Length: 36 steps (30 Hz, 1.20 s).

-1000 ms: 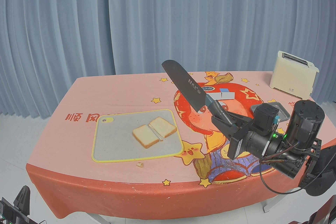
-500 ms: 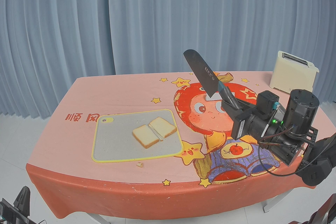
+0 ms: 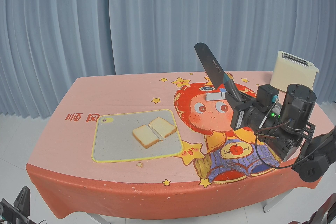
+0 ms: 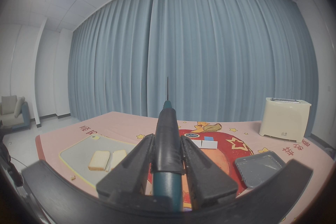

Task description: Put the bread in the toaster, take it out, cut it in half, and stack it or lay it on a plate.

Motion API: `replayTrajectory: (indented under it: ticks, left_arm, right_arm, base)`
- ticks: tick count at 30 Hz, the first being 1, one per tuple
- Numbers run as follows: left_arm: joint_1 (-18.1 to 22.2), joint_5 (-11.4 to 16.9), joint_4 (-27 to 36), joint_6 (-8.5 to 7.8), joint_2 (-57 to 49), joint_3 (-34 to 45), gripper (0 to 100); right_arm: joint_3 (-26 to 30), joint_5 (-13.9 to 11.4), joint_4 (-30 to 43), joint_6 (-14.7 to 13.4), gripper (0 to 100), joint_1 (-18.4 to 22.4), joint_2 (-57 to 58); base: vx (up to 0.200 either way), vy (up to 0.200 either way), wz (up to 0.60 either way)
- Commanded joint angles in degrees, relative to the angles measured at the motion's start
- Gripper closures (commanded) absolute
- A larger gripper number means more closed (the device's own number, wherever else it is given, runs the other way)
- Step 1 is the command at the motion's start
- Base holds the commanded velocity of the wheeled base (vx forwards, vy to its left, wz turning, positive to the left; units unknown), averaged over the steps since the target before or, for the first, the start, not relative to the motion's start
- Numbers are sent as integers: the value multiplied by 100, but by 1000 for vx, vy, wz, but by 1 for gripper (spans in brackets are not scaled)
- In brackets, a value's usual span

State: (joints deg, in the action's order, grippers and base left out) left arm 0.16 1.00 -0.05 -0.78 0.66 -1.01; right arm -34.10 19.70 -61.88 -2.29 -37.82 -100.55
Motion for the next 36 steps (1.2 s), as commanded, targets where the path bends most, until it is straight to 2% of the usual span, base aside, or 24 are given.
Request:
replayTrajectory:
  ticks: [1,12,20,36]
  left_arm:
    - [2,6,-4,-1,-66,101,100]
    - [2,6,5,-1,-66,101,100]
    - [2,-3,5,-1,-66,101,100]
    - [2,-3,5,-1,-66,101,100]
  right_arm:
    - [-80,8,0,-61,100,11,-158]
    - [-27,-36,-8,-52,100,46,-184]
    - [-97,-72,-17,-8,100,319,-299]
    - [-88,-63,-17,27,100,310,-193]
  base:
    - [0,0,0]
    - [0,0,0]
    - [0,0,0]
    - [0,0,0]
